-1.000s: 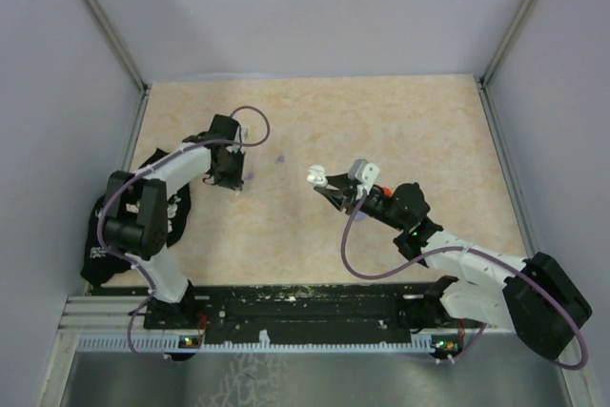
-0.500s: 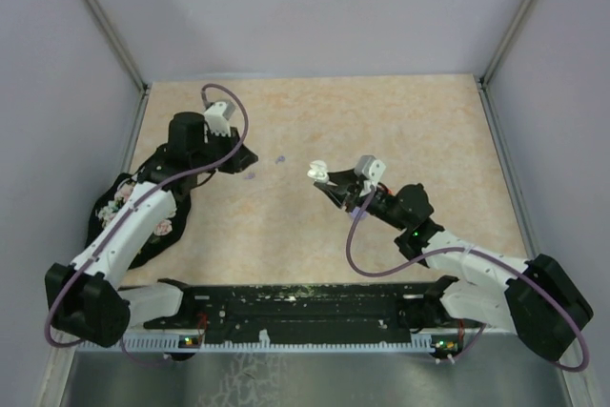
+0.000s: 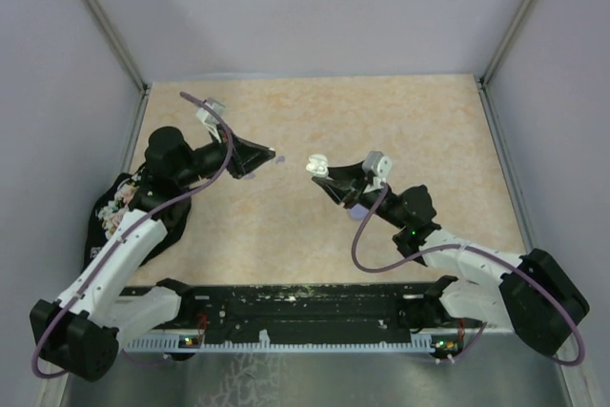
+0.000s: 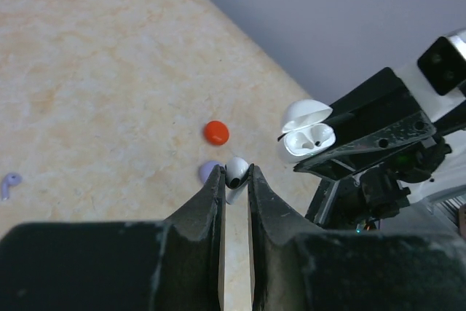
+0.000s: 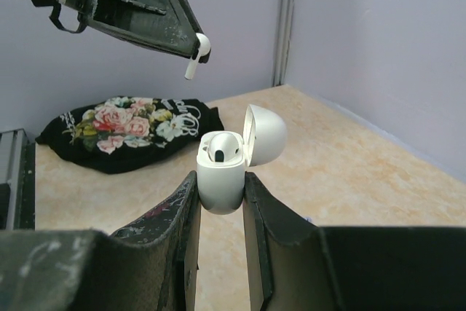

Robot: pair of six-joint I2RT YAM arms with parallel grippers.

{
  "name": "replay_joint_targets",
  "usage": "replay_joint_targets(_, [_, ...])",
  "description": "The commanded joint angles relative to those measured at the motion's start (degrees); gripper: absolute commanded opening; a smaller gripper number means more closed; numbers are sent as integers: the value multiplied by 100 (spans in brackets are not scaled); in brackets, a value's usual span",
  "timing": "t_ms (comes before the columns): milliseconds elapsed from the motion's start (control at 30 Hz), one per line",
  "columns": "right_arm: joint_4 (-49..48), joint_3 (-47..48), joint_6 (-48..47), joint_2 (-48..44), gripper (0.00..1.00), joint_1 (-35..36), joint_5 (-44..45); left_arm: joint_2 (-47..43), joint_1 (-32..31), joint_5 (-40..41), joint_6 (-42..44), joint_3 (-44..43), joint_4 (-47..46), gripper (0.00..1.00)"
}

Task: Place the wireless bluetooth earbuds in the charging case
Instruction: Place the earbud in the charging case.

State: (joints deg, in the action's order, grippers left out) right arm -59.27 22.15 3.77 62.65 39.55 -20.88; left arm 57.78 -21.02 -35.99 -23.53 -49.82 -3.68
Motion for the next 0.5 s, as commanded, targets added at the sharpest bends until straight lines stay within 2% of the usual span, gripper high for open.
replay_joint_targets(0, [-831, 250, 382, 113, 0, -33, -82, -149, -153, -491, -511, 136, -1237, 10])
replay_joint_targets(267, [-1717, 340, 783, 536, 0, 143, 94, 33, -452, -511, -1018, 198, -2412, 11])
replay_joint_targets(467, [-2055, 446, 838, 656, 0, 258, 195, 118, -671, -464, -1163, 170, -2666, 11])
